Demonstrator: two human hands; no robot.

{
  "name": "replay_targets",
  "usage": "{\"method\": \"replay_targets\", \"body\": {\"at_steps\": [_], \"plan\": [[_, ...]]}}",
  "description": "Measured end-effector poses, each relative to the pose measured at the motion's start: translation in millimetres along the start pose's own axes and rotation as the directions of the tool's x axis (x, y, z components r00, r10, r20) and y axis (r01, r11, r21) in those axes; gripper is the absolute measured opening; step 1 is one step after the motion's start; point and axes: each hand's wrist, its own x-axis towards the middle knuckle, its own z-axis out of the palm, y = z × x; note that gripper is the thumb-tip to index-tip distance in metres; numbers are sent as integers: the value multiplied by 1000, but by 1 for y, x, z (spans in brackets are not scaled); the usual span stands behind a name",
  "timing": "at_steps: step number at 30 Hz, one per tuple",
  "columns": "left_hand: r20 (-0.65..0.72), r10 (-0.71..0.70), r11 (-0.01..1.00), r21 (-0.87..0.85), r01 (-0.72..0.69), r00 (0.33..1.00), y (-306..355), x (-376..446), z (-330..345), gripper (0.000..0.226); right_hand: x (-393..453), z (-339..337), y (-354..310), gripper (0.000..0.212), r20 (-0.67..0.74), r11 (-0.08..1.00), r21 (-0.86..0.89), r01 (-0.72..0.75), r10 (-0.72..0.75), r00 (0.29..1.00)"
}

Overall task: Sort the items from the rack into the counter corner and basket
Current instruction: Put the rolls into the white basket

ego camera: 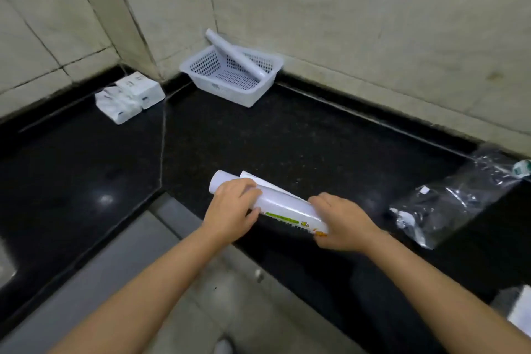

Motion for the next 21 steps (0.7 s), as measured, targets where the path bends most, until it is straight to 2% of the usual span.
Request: {"method": "replay_targets", "body": {"at_steps": [3,6,11,16,21], "plan": [[22,-92,995,-47,93,995,-64,-24,-11,23,39,13,-43,57,24,1000,-13,8,-8,1000],[40,-157,985,-70,159,987,-114,-39,-14,21,64,25,-72,62,49,1000,0,1,-1,999],[22,-393,901,-194,389,919,-159,-31,-3,24,101,35,-93,65,97,999,17,-38,36,995],[37,-425,878,-227,422,904,-190,-1,6,34,137,41,-84,62,93,1000,-9,3,-2,996],[189,-396,899,-120,421,899,-219,36,14,39,185,35,-57,61,72,999,-36,39,-36,997]]}}
